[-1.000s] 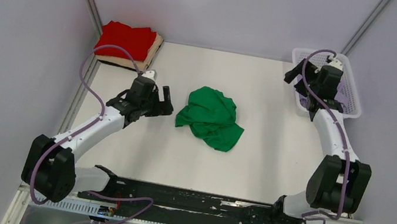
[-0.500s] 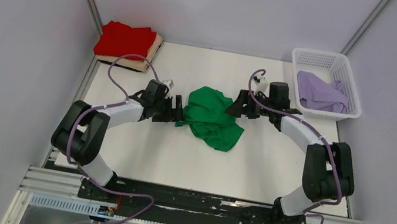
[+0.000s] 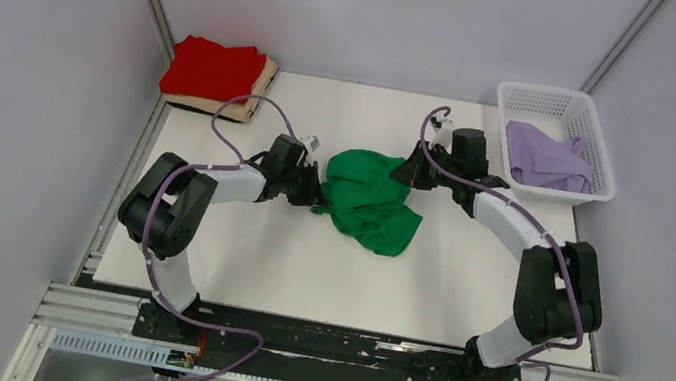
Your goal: Fold and stack the t-shirts
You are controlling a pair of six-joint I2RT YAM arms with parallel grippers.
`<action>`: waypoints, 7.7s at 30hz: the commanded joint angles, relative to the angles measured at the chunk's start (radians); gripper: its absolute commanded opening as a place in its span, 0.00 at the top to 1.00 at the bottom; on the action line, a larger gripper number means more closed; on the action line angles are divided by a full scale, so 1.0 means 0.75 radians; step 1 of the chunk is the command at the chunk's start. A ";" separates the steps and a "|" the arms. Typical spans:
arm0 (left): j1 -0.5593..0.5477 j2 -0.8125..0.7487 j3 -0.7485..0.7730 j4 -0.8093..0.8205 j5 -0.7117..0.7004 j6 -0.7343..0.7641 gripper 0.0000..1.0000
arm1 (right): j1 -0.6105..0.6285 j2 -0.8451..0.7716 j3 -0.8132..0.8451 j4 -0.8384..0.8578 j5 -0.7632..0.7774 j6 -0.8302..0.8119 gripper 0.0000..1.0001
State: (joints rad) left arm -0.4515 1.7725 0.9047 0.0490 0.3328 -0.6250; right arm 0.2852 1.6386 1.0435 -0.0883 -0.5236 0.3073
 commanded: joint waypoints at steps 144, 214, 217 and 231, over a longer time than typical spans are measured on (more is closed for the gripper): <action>0.282 0.457 1.010 -0.742 -0.788 0.175 0.76 | -0.208 0.146 0.031 -0.586 0.957 0.351 0.00; 0.174 0.374 0.690 -1.247 -0.822 -0.066 0.56 | -0.218 -0.825 -0.477 -0.525 0.889 0.417 0.00; 0.132 0.376 0.635 -1.247 -0.812 -0.086 0.65 | -0.218 -0.822 -0.476 -0.533 0.887 0.424 0.00; 0.087 0.014 0.353 -1.216 -0.931 -0.137 1.00 | -0.034 -0.780 -0.332 -1.037 0.808 0.532 0.04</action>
State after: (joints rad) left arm -0.3859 1.8599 1.2266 -0.7834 -0.3229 -0.7033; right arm 0.1635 1.0447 0.7460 -0.7113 0.1055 0.6498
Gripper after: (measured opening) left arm 0.009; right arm 0.980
